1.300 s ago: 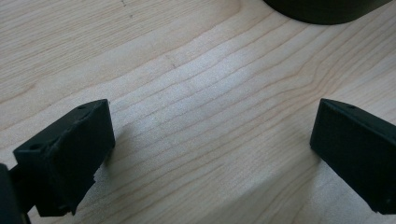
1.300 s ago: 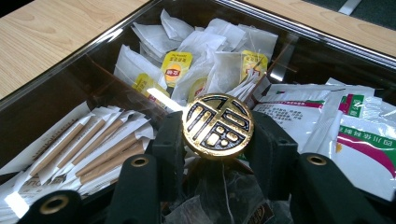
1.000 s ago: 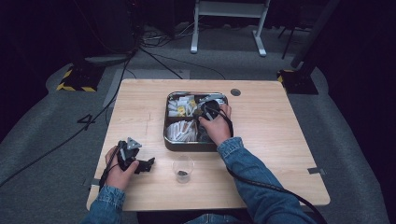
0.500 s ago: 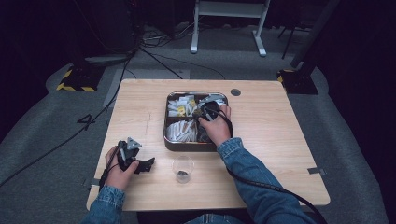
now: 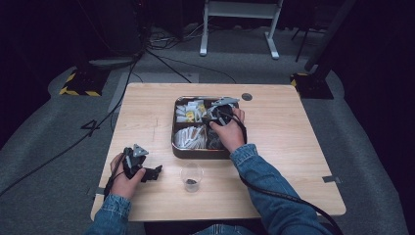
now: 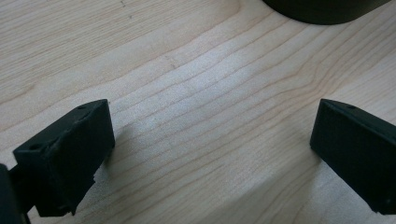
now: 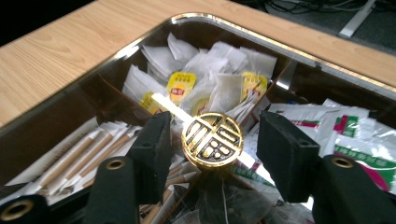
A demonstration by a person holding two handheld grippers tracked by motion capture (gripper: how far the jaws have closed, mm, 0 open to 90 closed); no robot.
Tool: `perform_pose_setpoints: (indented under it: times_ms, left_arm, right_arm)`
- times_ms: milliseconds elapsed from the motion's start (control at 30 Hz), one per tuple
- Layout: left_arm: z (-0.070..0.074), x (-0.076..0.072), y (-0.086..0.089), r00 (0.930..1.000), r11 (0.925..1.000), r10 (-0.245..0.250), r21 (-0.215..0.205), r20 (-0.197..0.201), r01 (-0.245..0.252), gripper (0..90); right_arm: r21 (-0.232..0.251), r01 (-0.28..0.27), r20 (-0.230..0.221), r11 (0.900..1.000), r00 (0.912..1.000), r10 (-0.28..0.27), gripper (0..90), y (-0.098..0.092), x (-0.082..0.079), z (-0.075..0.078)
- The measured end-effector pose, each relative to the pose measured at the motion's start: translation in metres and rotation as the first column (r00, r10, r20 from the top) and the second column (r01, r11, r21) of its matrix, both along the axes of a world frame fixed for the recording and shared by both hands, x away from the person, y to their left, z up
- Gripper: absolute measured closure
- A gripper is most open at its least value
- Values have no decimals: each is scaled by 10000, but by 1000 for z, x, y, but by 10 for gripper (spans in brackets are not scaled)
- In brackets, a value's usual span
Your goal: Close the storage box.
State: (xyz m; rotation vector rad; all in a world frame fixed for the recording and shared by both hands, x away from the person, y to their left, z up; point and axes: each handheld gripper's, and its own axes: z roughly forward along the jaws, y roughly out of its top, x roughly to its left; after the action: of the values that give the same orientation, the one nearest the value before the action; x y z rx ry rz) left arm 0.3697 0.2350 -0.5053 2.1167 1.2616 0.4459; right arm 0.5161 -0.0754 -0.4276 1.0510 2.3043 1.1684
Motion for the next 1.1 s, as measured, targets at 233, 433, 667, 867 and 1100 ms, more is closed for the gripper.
perform_pose_setpoints:
  times_ms: [233,433,667,867,1100]
  left_arm:
    - [0,0,0,10000,10000,1,1,2,-1,2]
    - [0,0,0,10000,10000,4,2,7,-4,2]
    - [0,0,0,10000,10000,0,4,5,0,2]
    - [0,0,0,10000,10000,2,3,5,-2,2]
    - [0,0,0,10000,10000,1,4,6,-1,2]
  right_arm:
    - [184,-224,321,9996,9992,218,423,-13,-7,18]
    - [318,-532,438,9981,9977,517,417,-33,-18,34]
    - [736,-582,406,9956,9976,553,411,-68,-34,49]
    - [1525,-463,749,9872,9966,352,404,-106,-48,56]
    - [1569,-240,689,9873,9975,133,384,-147,-61,58]
